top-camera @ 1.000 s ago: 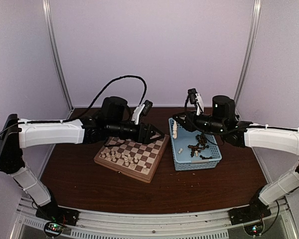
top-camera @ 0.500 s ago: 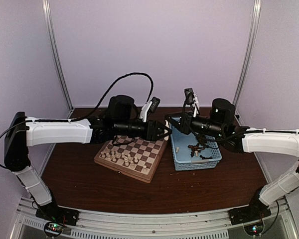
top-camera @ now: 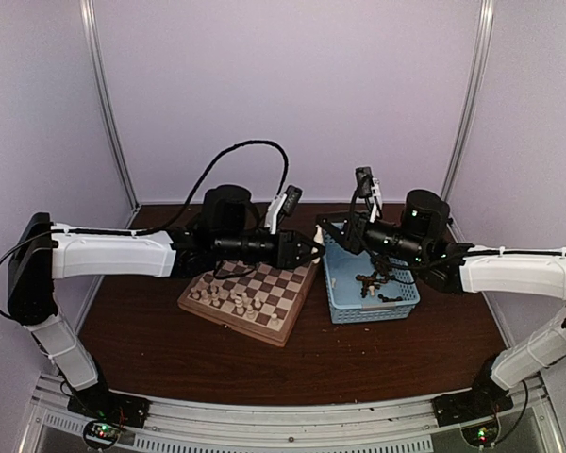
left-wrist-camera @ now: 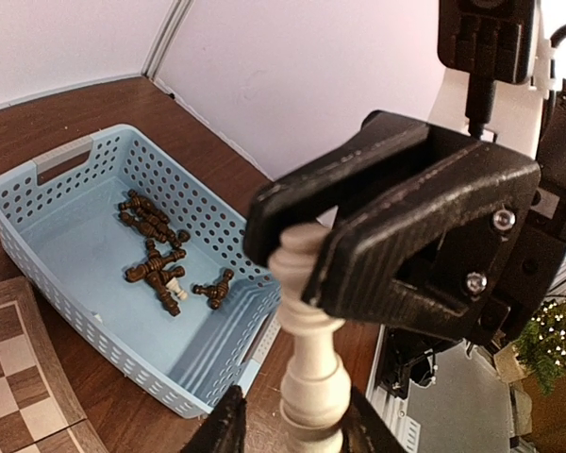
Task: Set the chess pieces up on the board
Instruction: Pick up the chess piece from the storage box.
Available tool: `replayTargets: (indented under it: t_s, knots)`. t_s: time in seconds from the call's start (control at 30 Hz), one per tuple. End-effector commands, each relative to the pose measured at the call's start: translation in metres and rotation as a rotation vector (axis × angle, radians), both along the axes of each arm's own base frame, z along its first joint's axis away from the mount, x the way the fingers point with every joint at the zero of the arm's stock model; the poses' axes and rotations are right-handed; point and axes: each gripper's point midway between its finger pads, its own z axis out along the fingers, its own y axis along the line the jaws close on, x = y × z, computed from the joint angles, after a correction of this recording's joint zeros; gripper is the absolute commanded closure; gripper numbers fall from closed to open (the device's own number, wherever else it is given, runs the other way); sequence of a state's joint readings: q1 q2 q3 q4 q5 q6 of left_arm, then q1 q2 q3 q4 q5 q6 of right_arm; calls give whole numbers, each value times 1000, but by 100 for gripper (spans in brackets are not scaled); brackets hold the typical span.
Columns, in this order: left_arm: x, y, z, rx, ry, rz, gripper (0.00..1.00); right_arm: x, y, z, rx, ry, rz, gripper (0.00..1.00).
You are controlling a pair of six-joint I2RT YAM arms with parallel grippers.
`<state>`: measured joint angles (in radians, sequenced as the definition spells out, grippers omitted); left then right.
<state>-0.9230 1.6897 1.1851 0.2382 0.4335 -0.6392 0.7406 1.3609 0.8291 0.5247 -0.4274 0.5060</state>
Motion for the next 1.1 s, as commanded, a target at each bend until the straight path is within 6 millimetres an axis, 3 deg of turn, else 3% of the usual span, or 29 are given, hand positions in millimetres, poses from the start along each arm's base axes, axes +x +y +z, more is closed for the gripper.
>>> replayTargets:
  t_s: [0.0,0.07,0.13,0.53,0.8,1.07]
  knots:
    - [-3,1,11,-34,-22,-10,60,-3,-6,17,50,-32,-23,94]
    - [-3,2,8,-26,-16,-11,53,-3,-5,17,49,-30,-24,94]
    - [-4,2,7,-22,-13,-15,54,-2,-7,17,48,-32,-32,94]
    - [-6,5,5,-9,-31,-15,89,-3,-8,15,28,-40,-37,89]
    - [-6,10,7,25,-69,-15,95,-6,-14,12,3,-41,-53,78]
    - [-8,12,5,49,-81,-22,98,-7,-15,9,-10,-40,-52,82]
